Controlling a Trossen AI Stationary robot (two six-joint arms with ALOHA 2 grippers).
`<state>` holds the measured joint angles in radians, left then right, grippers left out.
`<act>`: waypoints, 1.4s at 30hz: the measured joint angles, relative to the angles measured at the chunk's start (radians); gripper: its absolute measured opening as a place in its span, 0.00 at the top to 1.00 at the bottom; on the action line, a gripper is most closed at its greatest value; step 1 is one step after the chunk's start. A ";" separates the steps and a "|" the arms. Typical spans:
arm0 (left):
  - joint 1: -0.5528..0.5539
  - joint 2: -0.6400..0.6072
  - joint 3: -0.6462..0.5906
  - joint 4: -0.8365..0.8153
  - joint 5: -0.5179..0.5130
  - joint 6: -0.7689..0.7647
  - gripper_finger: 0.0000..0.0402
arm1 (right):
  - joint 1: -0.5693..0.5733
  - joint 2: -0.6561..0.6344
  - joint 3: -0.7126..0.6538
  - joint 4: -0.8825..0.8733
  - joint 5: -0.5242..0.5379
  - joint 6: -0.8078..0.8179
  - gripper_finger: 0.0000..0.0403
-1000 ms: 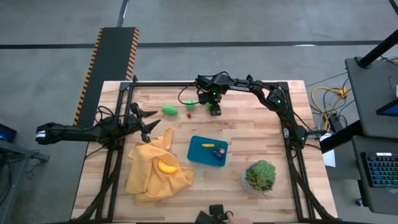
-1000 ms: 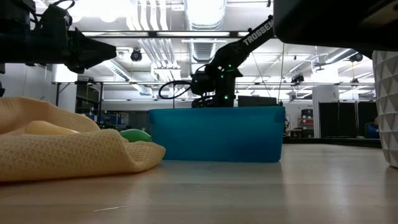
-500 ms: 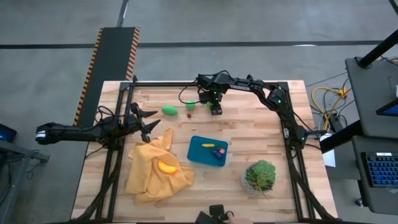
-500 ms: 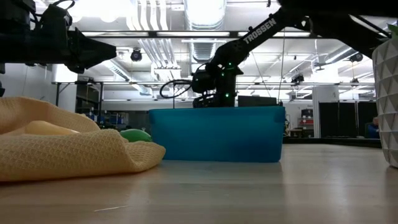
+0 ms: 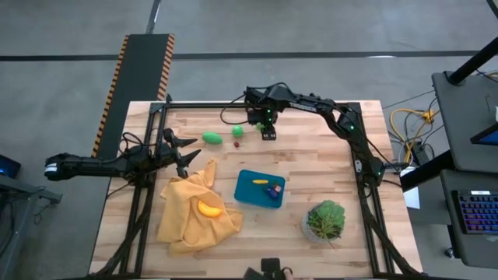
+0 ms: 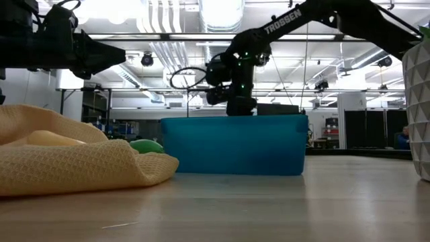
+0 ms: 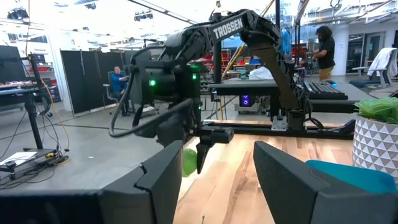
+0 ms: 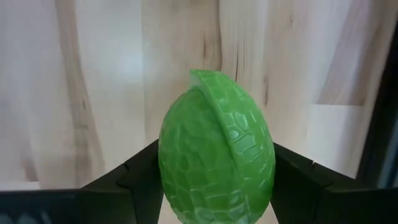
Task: Pick and placing Produce into tupperware
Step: Put the melon into the blue bin
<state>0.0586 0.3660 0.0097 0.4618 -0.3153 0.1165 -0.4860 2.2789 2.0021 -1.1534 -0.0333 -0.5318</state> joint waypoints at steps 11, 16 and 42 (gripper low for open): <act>0.000 -0.001 0.000 0.000 0.000 0.000 0.54 | 0.045 -0.028 0.100 -0.109 -0.138 0.061 0.44; 0.000 0.000 0.000 0.000 0.000 0.000 0.54 | 0.090 -0.029 0.165 -0.131 -0.158 0.061 0.44; 0.000 0.000 0.000 0.000 0.000 -0.005 0.54 | 0.345 -0.105 0.209 -0.314 -0.236 0.209 0.46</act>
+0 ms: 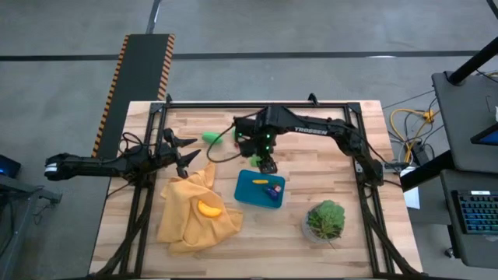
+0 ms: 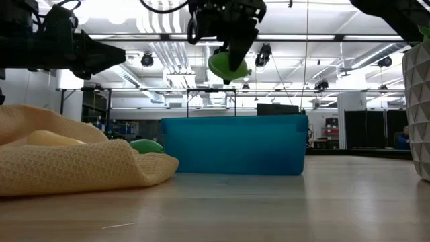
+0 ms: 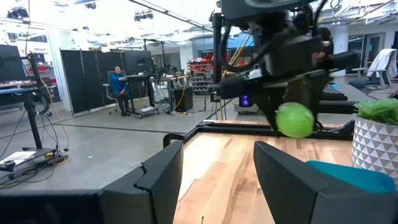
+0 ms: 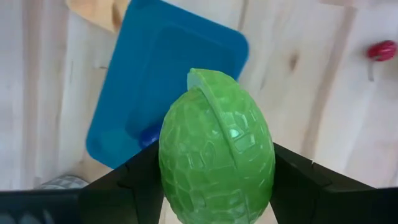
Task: Pick and placing Produce into tupperware
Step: Put the melon into the blue bin
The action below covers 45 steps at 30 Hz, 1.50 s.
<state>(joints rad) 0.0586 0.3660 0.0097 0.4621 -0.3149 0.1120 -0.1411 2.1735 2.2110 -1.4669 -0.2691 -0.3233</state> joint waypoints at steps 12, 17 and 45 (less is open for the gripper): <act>0.000 0.000 0.000 0.000 0.000 -0.001 0.54 | 0.071 0.000 -0.010 0.010 0.003 0.027 0.46; 0.000 0.000 0.000 0.000 0.000 -0.001 0.54 | 0.096 0.000 -0.010 0.078 0.004 0.027 0.46; 0.000 0.000 0.000 0.000 0.000 -0.002 0.54 | 0.115 -0.001 -0.230 1.159 -0.064 0.001 0.46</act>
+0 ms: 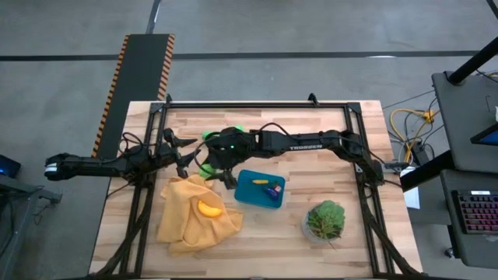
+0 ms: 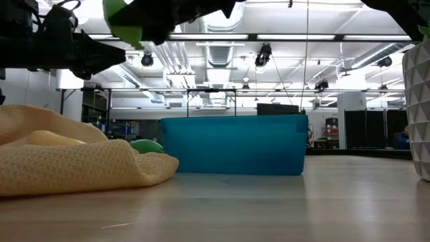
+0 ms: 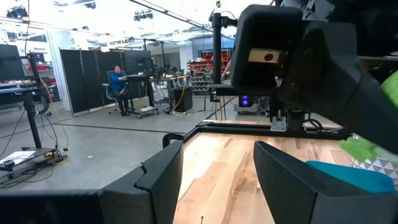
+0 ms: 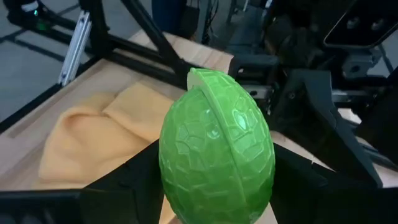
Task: Pick and placing Produce into tupperware
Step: Put the melon into the blue bin
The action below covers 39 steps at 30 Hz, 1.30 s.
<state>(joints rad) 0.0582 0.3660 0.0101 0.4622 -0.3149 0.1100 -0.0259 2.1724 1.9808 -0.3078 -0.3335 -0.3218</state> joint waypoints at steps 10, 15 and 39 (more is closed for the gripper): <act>0.000 0.000 0.000 0.000 0.000 0.000 0.54 | -0.050 0.000 -0.202 0.239 0.013 0.137 0.46; 0.000 0.000 0.000 0.000 0.001 0.000 0.54 | -0.056 -0.028 -0.311 0.281 0.012 0.191 0.46; 0.001 0.000 0.000 0.000 0.000 0.001 0.54 | -0.002 -0.451 -0.960 0.400 0.164 0.421 0.46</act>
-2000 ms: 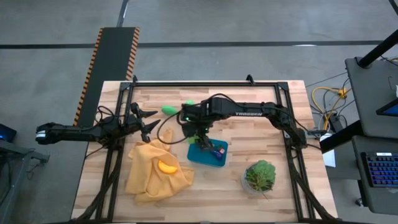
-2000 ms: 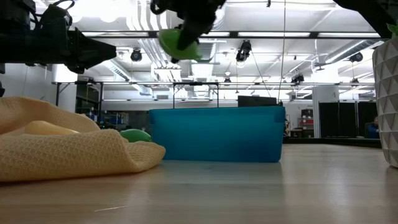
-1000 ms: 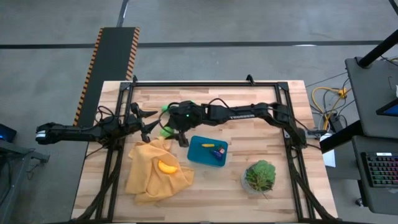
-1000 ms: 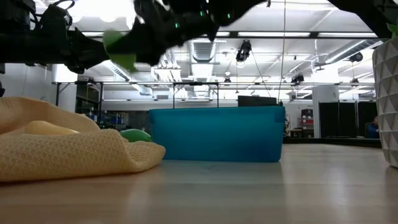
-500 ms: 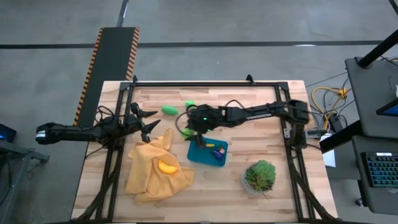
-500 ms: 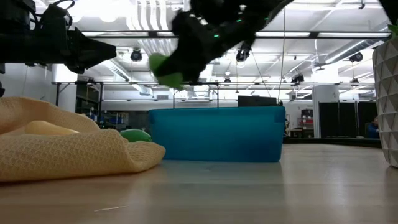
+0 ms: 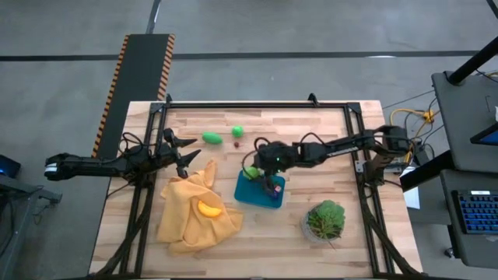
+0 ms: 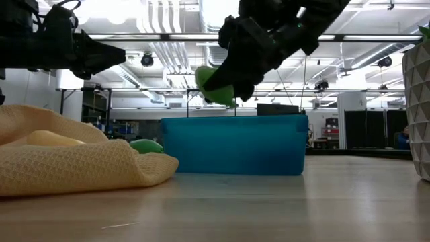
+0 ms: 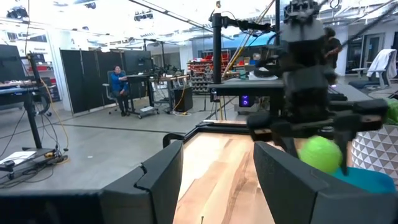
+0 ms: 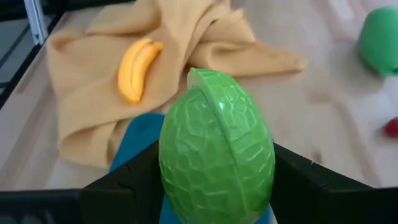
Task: Pick and placing Produce into tupperware
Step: Put the melon into the blue bin
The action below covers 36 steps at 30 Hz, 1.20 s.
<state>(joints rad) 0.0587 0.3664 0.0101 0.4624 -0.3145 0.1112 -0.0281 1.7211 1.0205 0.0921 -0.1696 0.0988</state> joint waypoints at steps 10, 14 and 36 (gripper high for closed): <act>0.000 0.000 0.000 0.000 0.000 0.000 0.54 | 0.050 0.000 -0.041 -0.058 0.088 0.103 0.46; 0.000 0.005 0.000 -0.001 0.000 0.000 0.54 | 0.051 0.000 -0.041 -0.131 0.104 0.157 0.46; 0.000 0.005 0.000 -0.001 0.000 0.001 0.54 | 0.100 0.000 -0.043 -0.239 0.173 0.245 0.46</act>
<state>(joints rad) 0.0586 0.3710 0.0099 0.4618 -0.3148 0.1120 0.0719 1.7212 0.9775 -0.1469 0.0032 0.3439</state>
